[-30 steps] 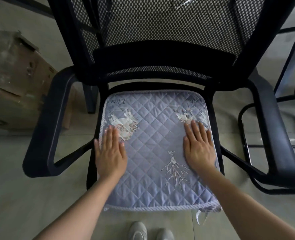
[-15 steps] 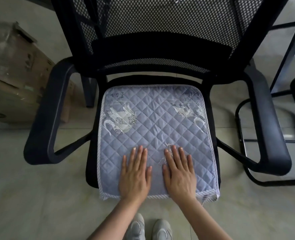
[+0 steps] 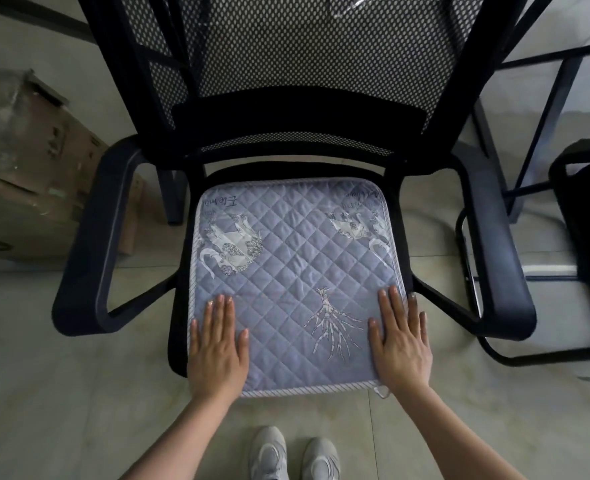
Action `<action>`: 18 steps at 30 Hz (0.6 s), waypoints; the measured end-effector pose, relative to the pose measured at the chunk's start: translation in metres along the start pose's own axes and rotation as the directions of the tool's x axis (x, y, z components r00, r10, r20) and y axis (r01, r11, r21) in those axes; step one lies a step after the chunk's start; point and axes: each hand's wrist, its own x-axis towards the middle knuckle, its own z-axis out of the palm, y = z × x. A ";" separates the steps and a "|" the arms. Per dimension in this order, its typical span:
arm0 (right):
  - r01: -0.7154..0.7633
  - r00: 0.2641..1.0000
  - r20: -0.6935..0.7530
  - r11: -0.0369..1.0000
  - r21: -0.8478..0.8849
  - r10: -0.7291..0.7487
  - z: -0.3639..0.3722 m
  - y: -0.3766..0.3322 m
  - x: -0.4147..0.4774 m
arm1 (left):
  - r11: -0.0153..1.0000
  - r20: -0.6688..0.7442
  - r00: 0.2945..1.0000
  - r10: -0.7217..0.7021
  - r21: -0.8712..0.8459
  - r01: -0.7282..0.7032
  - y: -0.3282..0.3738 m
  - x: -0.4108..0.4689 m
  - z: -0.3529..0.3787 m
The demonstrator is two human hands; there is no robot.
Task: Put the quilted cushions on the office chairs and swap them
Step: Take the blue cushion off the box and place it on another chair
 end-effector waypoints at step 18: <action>-0.231 0.956 0.268 0.880 0.416 0.124 -0.179 -0.072 -0.033 | 0.879 0.236 0.971 0.037 -0.471 0.081 0.055 -0.020 -0.186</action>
